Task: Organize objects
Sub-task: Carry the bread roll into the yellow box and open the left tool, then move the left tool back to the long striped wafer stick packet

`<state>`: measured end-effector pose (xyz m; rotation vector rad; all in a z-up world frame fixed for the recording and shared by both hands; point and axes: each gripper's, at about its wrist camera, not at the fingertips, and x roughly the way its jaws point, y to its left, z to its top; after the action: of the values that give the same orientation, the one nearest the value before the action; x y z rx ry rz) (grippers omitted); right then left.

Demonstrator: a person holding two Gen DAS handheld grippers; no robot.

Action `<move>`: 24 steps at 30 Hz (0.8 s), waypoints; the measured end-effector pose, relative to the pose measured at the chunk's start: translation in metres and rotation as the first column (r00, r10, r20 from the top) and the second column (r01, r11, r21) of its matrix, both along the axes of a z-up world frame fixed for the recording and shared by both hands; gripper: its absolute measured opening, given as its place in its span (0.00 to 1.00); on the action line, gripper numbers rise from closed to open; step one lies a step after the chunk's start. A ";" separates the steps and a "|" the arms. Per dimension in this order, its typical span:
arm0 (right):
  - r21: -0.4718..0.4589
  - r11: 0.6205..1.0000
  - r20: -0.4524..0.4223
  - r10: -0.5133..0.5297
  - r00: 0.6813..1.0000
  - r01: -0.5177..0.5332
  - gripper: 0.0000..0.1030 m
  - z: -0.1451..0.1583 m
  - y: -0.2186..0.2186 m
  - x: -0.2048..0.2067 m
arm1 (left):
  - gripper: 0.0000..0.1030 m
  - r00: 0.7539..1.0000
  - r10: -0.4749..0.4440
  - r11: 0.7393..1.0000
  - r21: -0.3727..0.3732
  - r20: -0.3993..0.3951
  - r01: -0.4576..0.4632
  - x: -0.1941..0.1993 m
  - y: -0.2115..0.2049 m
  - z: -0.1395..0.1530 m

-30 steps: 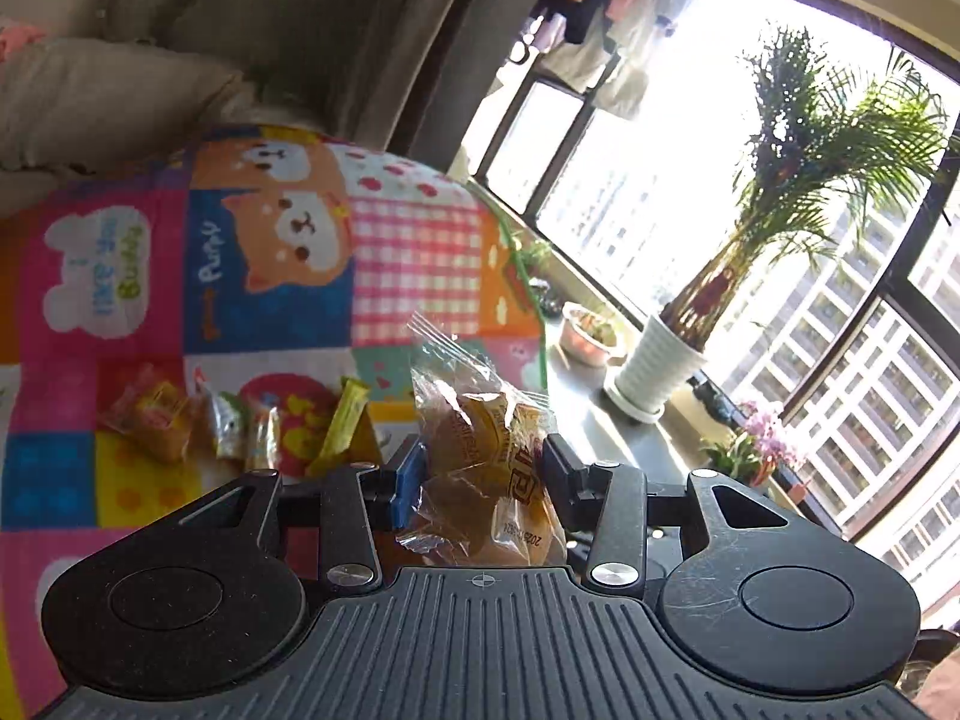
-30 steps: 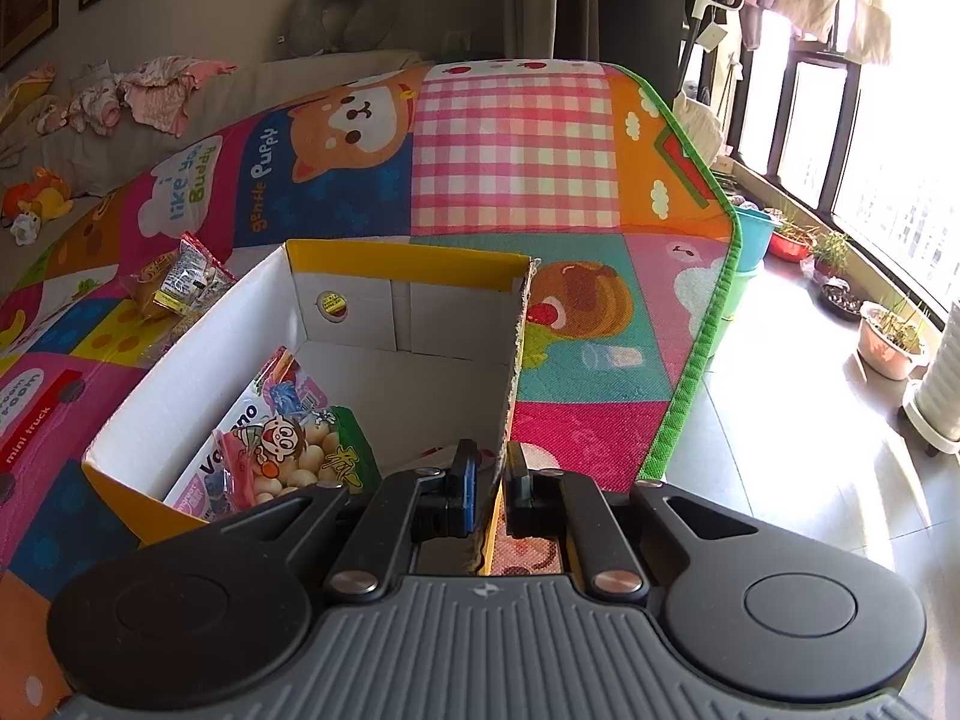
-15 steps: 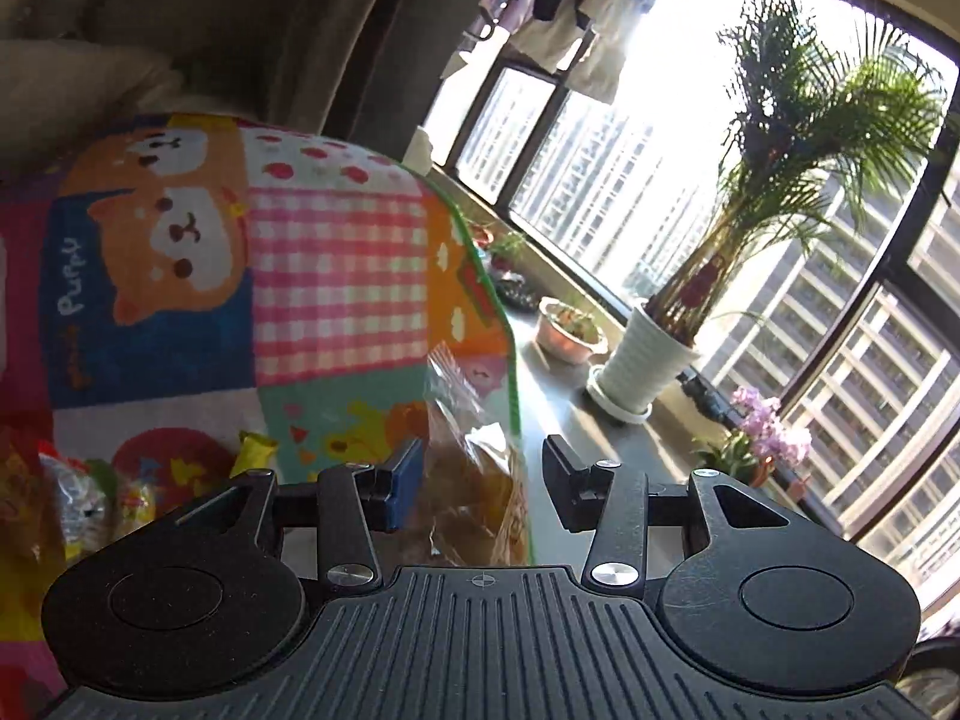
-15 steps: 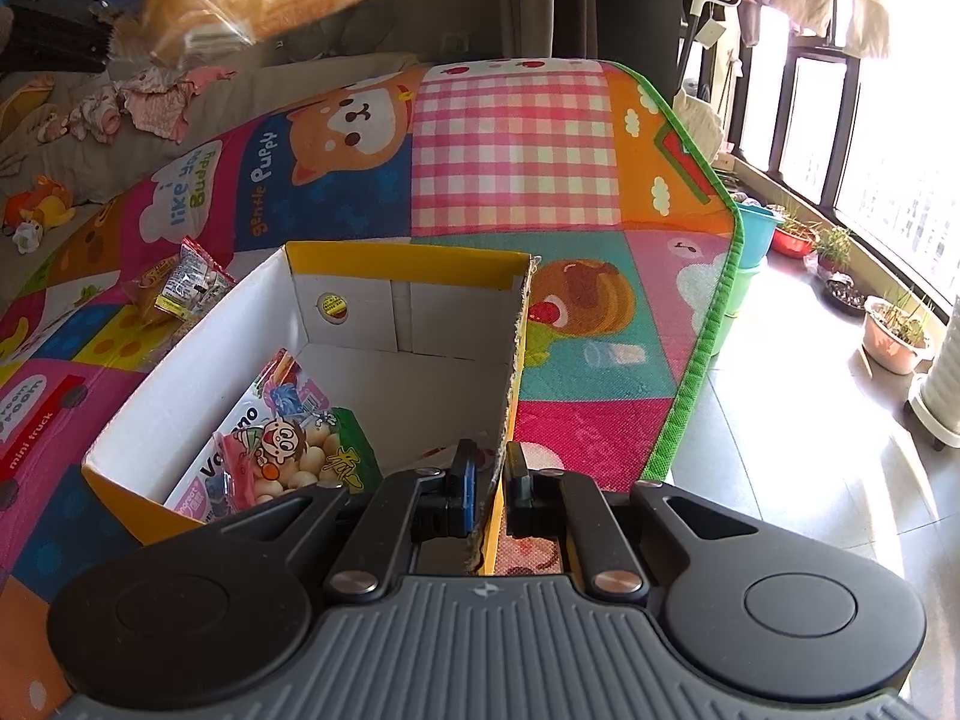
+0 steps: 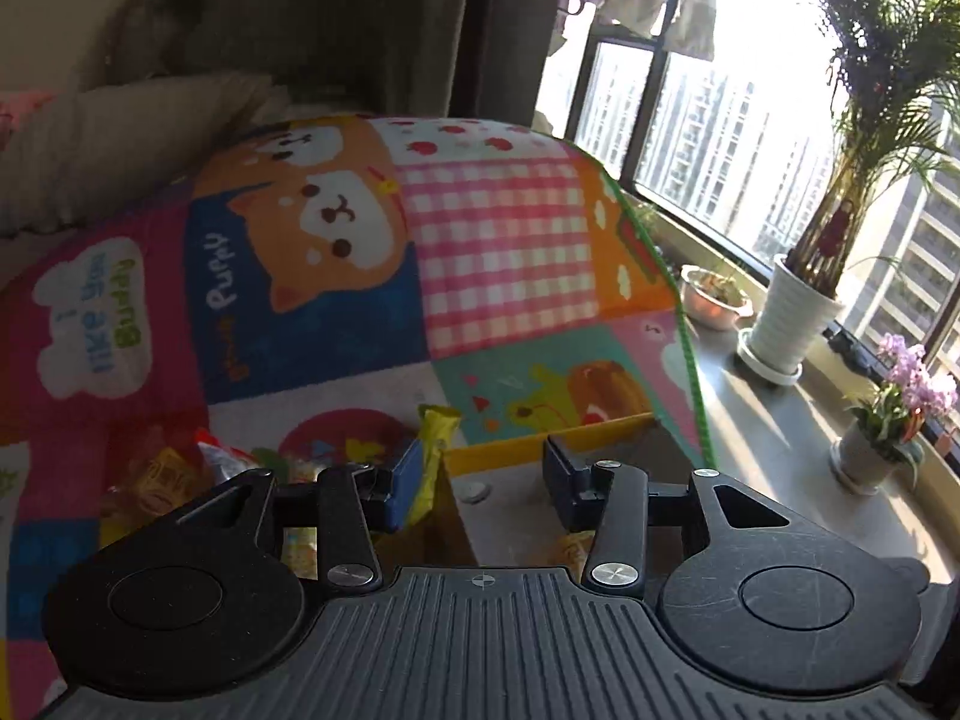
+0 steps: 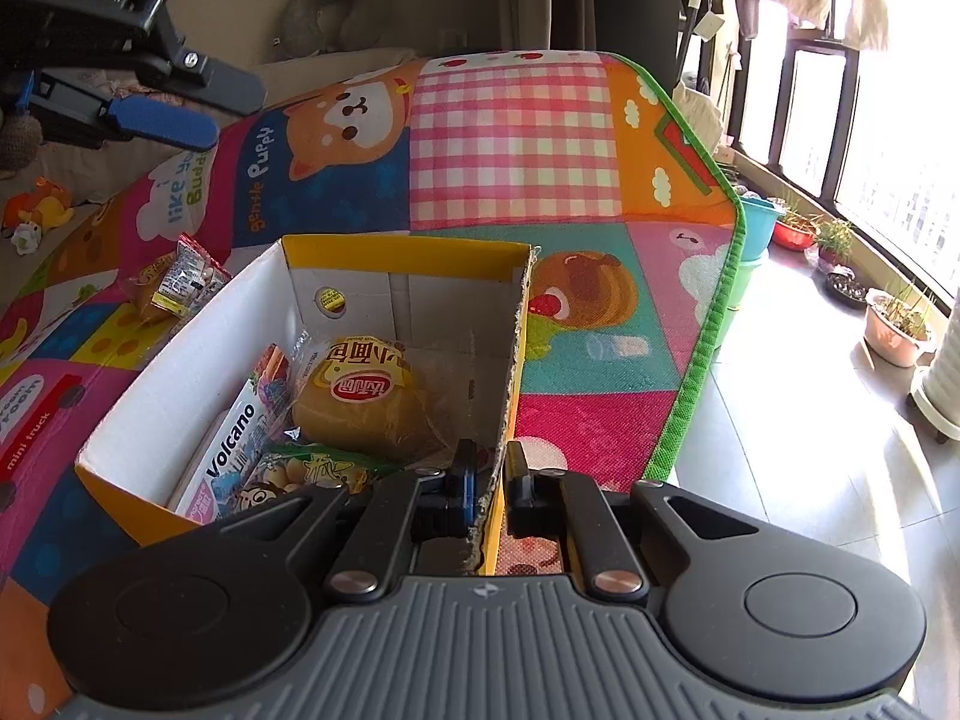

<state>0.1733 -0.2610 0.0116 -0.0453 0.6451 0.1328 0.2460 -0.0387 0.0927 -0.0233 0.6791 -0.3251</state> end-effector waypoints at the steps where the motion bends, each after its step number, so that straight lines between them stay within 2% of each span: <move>1: -0.001 1.000 -0.001 0.000 1.000 0.000 0.09 0.000 0.000 0.000 | 0.46 1.000 0.010 1.000 0.026 -0.002 -0.010 -0.002 0.005 -0.003; 5: -0.006 1.000 -0.001 0.001 1.000 -0.001 0.09 0.000 0.000 0.000 | 0.46 0.998 0.040 0.997 0.071 -0.052 -0.036 -0.014 0.026 -0.017; 12: -0.002 1.000 -0.003 -0.005 1.000 0.005 0.09 0.008 -0.001 -0.001 | 0.46 0.994 0.068 0.988 0.145 -0.080 -0.056 -0.032 0.049 -0.032; 18: -0.013 1.000 -0.016 -0.010 1.000 0.010 0.09 0.013 0.002 -0.001 | 0.47 0.987 0.090 0.988 0.140 -0.131 -0.071 -0.038 0.068 -0.046; 24: -0.022 1.000 -0.016 -0.020 1.000 0.020 0.09 0.017 0.003 -0.001 | 0.46 0.980 0.111 0.990 0.103 -0.162 -0.095 -0.045 0.084 -0.054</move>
<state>0.1721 -0.2583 0.0288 -0.0588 0.6629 0.1070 0.2009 0.0452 0.0387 0.0043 0.8566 -0.1918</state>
